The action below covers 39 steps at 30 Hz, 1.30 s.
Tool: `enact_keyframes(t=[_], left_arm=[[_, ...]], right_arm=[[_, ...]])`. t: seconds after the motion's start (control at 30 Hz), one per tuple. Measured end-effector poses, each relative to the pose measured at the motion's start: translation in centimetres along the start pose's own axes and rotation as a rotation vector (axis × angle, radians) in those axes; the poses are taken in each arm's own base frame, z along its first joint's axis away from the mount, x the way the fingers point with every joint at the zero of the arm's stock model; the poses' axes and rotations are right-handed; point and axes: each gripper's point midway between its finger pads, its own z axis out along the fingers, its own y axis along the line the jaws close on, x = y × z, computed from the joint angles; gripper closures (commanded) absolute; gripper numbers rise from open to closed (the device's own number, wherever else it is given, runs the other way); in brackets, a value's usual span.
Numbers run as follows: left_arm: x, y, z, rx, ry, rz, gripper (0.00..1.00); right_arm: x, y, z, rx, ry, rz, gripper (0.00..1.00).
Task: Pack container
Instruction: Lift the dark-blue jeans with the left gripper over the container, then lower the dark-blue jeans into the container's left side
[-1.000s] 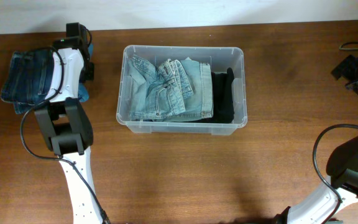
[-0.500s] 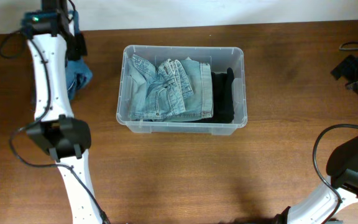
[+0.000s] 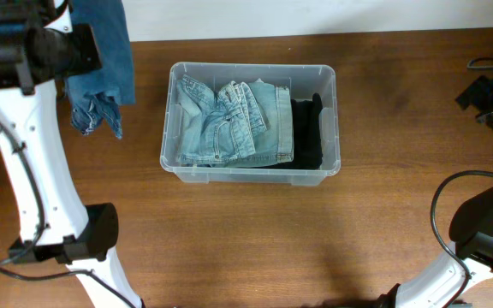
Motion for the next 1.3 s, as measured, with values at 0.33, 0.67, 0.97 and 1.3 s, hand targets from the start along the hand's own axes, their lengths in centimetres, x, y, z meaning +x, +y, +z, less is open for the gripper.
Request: enact_keyframes(t=[0.33,0.67,0.97,1.3], left_arm=[[1.0,-3.7,-1.8,0.054,-0.003,0.074,0.99],[3.2,-12.3,-3.4,0.197,0.002,0.237,0.99],[3.5,-13.2,-3.4,0.173,-0.001,0.226,0.99],[3.7,-13.1,-0.8,0.118,0.042,0.145,0.99]], right_arm=[[0.0,0.0,0.0,0.000,0.000,0.000,0.02],[0.0,0.0,0.0,0.000,0.000,0.001,0.02],[0.0,0.0,0.0,0.000,0.000,0.001,0.01],[0.0,0.0,0.0,0.000,0.000,0.000,0.02]])
